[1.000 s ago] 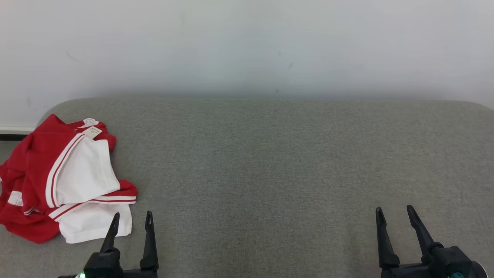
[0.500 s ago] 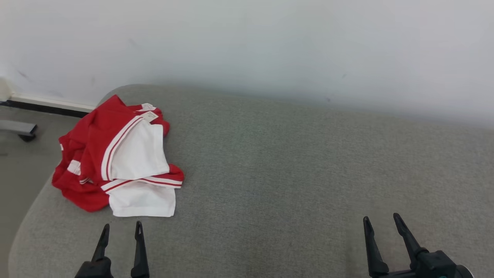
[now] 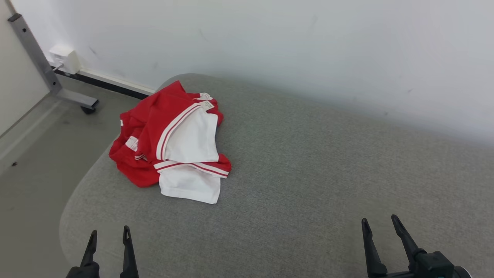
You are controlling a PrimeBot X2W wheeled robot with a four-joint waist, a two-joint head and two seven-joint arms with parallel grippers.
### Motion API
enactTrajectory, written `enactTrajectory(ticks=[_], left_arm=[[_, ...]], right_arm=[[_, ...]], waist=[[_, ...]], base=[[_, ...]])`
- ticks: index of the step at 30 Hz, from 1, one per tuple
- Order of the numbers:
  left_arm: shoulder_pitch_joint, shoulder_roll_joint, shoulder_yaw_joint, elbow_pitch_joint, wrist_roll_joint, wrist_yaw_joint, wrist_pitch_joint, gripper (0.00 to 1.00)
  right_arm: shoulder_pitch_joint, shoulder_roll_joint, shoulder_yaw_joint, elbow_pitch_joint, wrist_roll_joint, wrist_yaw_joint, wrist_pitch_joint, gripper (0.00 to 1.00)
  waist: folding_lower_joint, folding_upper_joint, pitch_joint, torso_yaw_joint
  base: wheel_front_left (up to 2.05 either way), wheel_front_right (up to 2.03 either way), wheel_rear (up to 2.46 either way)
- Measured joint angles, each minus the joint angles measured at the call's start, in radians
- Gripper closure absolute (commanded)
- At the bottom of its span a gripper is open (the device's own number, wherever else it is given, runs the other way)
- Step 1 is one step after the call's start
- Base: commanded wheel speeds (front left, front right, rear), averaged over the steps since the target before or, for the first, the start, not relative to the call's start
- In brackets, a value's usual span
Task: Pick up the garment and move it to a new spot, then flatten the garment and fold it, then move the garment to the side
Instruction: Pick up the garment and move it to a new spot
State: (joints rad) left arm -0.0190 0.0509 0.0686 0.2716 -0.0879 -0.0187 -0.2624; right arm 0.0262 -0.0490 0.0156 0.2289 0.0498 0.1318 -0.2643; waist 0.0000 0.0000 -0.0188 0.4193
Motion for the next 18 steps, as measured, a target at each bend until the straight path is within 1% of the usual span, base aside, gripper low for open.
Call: enactTrajectory(ticks=[5,9,14,18], left_arm=[[0.000,0.000,0.005,0.001,0.000,-0.005,0.000,0.00],[-0.001,0.000,0.004,0.001,0.000,-0.007,0.000,0.00],[-0.009,0.000,-0.001,0.001,-0.008,-0.004,0.000,0.00],[-0.040,0.000,-0.007,0.008,-0.023,-0.009,0.000,0.00]], right_arm=[[-0.002,0.000,0.002,0.003,0.002,0.000,0.000,0.00],[-0.006,0.000,0.000,0.000,0.002,0.000,0.000,0.00],[-0.011,0.000,0.001,0.001,0.002,0.000,0.000,0.00],[-0.020,0.000,0.008,0.000,0.002,0.000,0.000,0.00]], waist=[[0.0000,0.0000,0.004,0.055],[0.0000,0.0000,0.011,0.085],[0.0000,0.0000,0.030,0.097],[0.0000,0.0000,0.044,0.093]], base=[[0.00,0.00,0.00],[0.00,0.00,0.00],[0.00,0.00,0.00],[0.00,0.00,0.00]])
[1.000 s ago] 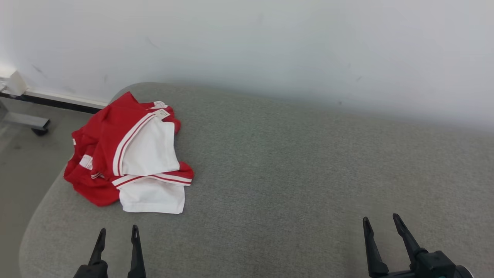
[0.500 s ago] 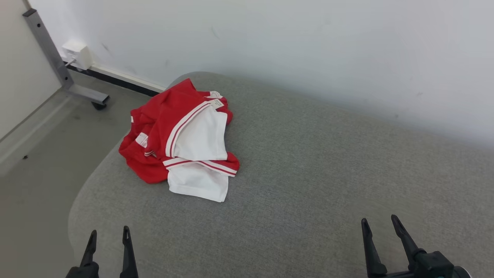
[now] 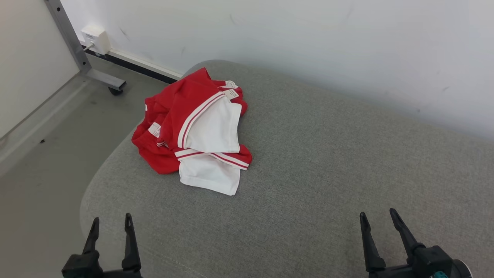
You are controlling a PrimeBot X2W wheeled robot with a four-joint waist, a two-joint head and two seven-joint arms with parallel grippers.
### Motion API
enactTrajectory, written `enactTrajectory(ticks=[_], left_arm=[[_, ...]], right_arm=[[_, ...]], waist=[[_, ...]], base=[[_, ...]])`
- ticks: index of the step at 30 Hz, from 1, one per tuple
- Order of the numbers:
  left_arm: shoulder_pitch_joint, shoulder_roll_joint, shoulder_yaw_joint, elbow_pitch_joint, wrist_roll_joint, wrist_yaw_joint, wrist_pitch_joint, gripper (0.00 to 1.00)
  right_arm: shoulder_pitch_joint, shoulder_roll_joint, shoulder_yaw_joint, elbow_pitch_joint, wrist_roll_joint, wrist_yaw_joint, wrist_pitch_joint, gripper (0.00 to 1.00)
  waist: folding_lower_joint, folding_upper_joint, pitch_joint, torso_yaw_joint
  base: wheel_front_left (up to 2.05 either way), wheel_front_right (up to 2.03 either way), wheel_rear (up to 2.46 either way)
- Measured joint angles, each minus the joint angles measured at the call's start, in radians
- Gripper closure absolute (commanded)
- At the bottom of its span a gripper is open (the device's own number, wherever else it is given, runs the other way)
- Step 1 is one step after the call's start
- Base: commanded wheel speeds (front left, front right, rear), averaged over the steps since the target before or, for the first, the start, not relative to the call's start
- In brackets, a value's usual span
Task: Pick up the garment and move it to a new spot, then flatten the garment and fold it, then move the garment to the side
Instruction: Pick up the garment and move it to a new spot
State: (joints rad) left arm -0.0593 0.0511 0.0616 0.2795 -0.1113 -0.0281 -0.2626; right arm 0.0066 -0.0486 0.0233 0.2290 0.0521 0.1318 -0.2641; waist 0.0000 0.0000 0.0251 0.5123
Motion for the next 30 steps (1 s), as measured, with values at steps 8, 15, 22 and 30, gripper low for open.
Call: enactTrajectory(ticks=[8,15,22,30], left_arm=[[-0.221,0.007,0.000,0.189,-0.092,-0.064,0.021,0.00],[-0.533,0.059,0.061,0.355,-0.336,-0.096,0.206,0.00],[-0.685,0.215,0.047,0.352,-0.542,-0.102,0.416,0.00],[-0.754,0.397,0.082,0.342,-0.643,-0.084,0.667,0.00]], right_arm=[[-0.050,0.000,0.019,-0.014,-0.028,0.000,0.000,0.00],[-0.160,0.000,0.090,-0.030,-0.056,0.000,0.009,0.00],[-0.269,0.000,0.181,-0.036,-0.042,0.000,0.008,0.00],[-0.311,-0.001,0.227,-0.021,0.002,0.000,0.002,0.00]], waist=[[0.0001,0.0001,0.058,-0.036],[0.0002,0.0001,0.141,-0.106],[0.0001,0.0001,0.221,-0.202],[0.0003,0.0002,0.330,-0.338]], base=[[0.00,0.00,0.00],[0.00,0.00,0.00],[0.00,0.00,0.00],[0.00,0.00,0.00]])
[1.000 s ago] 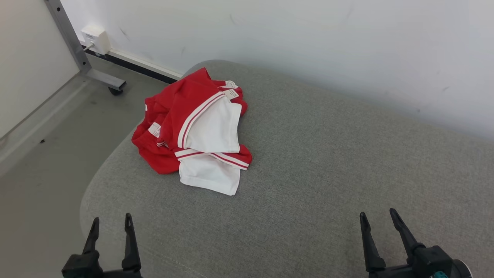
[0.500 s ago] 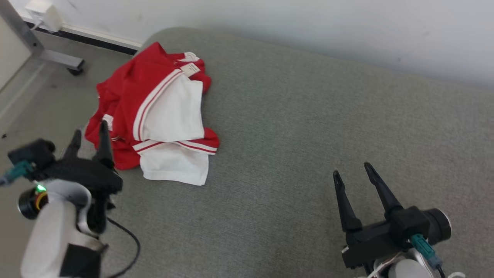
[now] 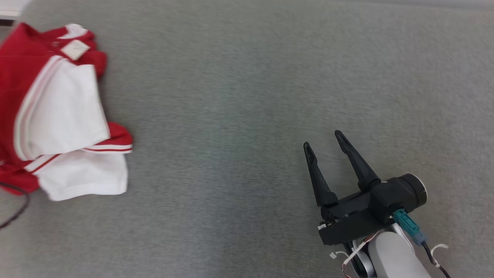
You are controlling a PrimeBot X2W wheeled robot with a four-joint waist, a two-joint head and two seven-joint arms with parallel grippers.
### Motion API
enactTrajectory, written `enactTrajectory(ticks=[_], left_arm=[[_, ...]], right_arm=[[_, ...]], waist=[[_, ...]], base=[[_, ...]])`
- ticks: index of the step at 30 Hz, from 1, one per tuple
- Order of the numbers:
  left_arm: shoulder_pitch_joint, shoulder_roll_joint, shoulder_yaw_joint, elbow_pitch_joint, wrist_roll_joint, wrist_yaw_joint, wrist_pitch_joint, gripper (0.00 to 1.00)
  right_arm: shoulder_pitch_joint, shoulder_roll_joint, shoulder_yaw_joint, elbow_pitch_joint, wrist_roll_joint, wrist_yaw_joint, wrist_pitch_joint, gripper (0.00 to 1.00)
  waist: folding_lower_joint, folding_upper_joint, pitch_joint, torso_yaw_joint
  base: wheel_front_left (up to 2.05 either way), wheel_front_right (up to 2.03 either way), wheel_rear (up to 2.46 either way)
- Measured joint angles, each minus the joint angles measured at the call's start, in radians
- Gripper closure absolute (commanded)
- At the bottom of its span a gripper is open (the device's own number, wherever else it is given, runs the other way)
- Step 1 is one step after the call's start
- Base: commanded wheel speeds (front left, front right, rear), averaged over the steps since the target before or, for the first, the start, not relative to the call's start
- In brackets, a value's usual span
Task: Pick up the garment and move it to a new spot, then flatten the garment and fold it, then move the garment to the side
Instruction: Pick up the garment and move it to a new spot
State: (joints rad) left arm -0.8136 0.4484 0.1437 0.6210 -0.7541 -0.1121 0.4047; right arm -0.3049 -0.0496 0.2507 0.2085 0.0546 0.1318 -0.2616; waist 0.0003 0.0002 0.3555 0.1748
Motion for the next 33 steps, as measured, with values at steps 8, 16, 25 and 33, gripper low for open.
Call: enactTrajectory(ticks=[8,16,25,33], left_arm=[[0.021,0.111,0.029,-0.076,0.007,0.115,0.150,0.00],[0.102,0.227,-0.003,-0.127,0.111,0.207,0.223,0.00],[0.144,0.224,-0.018,-0.186,0.103,0.217,0.274,1.00],[0.100,0.226,-0.041,-0.283,0.101,0.172,0.230,1.00]], right_arm=[[-0.017,0.000,0.009,-0.032,0.034,0.000,-0.002,0.00],[-0.019,0.000,0.011,-0.040,0.046,0.000,-0.002,0.00],[-0.010,0.000,0.012,-0.035,0.054,0.000,-0.002,0.00],[0.019,0.000,-0.004,-0.021,0.070,0.000,-0.002,0.00]], waist=[[0.0000,0.0001,0.084,-0.117],[-0.0001,0.0000,0.129,-0.194],[-0.0003,-0.0001,0.099,-0.201],[-0.0004,-0.0001,0.027,-0.188]], base=[[0.00,0.00,0.00],[0.00,0.00,0.00],[0.00,0.00,0.00],[0.00,0.00,0.00]])
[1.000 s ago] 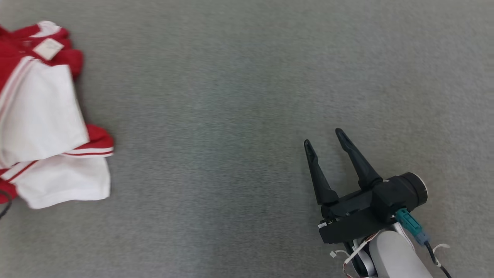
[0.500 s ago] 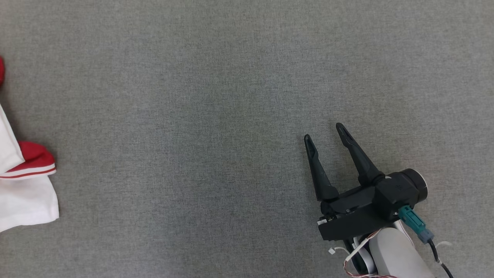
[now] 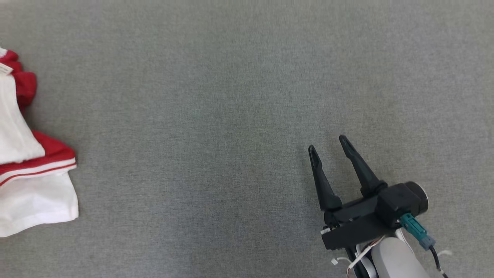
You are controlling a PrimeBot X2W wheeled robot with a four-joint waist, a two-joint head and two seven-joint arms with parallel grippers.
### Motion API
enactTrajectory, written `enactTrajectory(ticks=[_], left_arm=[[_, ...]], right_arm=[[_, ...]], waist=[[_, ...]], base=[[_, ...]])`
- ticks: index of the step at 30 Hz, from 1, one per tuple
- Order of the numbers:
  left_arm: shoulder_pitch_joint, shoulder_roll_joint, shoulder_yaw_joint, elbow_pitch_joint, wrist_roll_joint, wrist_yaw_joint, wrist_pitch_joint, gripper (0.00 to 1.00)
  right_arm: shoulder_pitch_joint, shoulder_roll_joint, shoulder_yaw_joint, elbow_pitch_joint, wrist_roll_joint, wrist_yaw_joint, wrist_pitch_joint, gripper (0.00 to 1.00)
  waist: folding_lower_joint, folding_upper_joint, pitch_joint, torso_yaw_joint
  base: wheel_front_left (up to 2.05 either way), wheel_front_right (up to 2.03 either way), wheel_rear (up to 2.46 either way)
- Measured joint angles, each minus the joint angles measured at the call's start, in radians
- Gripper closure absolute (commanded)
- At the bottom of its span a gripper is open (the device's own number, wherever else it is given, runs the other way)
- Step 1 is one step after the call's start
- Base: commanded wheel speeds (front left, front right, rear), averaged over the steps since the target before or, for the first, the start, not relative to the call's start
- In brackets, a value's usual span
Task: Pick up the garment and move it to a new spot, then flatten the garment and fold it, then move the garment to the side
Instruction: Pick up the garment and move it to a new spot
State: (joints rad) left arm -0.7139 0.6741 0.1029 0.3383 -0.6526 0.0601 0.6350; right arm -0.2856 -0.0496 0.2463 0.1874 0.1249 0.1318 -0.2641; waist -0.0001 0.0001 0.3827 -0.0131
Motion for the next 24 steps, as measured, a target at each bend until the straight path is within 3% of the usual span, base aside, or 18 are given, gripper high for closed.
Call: enactTrajectory(ticks=[8,24], left_arm=[[-0.152,-0.063,-0.060,-0.109,-0.030,-0.048,-0.003,1.00],[-0.383,-0.334,-0.261,-0.232,-0.094,-0.124,-0.061,1.00]], right_arm=[[0.045,0.000,-0.012,0.016,0.018,0.000,0.000,0.00],[0.128,0.000,-0.032,0.022,0.041,0.000,0.000,0.00]], waist=[[-0.0001,-0.0001,-0.091,0.008],[-0.0001,-0.0001,-0.234,-0.071]], base=[[0.00,0.00,0.00],[0.00,0.00,0.00]])
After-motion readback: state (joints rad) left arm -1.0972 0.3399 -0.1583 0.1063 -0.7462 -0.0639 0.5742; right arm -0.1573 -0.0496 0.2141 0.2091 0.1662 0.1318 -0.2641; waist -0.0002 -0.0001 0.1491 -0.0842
